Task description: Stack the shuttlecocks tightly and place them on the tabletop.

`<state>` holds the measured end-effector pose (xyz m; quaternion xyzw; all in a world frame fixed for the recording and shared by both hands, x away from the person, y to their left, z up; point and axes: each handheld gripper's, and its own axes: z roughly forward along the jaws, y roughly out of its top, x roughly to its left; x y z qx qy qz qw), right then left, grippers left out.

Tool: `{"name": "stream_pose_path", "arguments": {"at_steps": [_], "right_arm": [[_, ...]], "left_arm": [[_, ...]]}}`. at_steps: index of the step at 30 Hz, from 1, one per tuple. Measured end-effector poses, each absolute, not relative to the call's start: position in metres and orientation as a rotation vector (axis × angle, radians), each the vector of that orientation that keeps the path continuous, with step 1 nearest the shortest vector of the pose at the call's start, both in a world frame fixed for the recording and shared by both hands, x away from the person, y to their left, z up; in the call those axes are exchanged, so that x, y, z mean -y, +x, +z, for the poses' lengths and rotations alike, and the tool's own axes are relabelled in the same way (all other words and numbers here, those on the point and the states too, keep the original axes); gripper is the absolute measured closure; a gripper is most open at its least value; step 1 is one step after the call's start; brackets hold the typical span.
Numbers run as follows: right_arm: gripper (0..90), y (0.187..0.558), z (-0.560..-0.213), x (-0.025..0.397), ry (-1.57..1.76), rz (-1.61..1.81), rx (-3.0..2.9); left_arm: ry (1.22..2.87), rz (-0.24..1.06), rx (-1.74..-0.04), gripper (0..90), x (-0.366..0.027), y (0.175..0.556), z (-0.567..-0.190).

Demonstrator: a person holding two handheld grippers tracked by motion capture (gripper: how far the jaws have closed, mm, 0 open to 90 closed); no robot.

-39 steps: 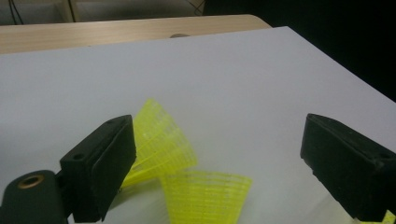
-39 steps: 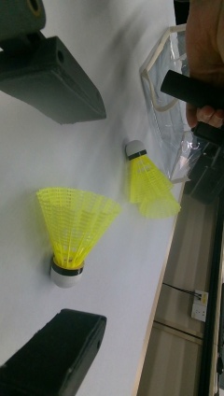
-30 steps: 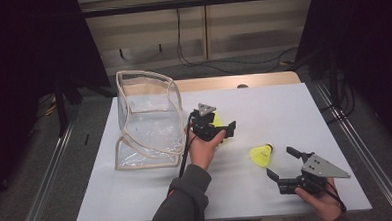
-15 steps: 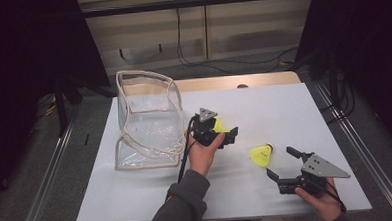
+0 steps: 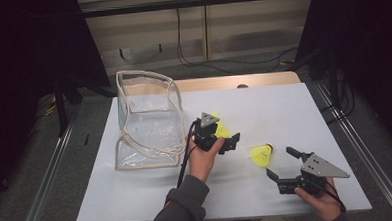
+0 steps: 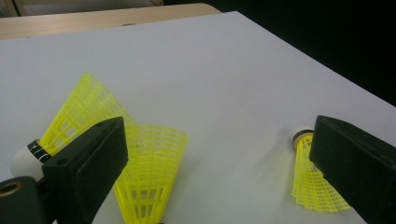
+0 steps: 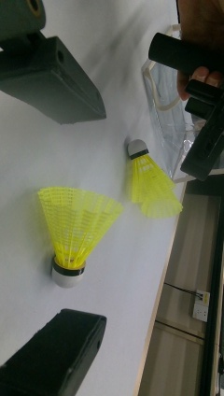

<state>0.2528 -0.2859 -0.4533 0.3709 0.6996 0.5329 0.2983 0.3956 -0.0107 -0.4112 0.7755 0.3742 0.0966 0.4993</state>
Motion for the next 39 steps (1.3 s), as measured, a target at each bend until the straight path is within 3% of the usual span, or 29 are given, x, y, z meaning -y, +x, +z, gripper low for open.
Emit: {"name": "stream_pose_path", "arguments": {"at_steps": [39], "right_arm": [[2.6, 0.253, -0.454, 0.285, 0.98, 1.403, -1.864]], "left_arm": [[1.929, 0.128, -0.793, 4.4, 0.003, 0.361, -0.421]]}}
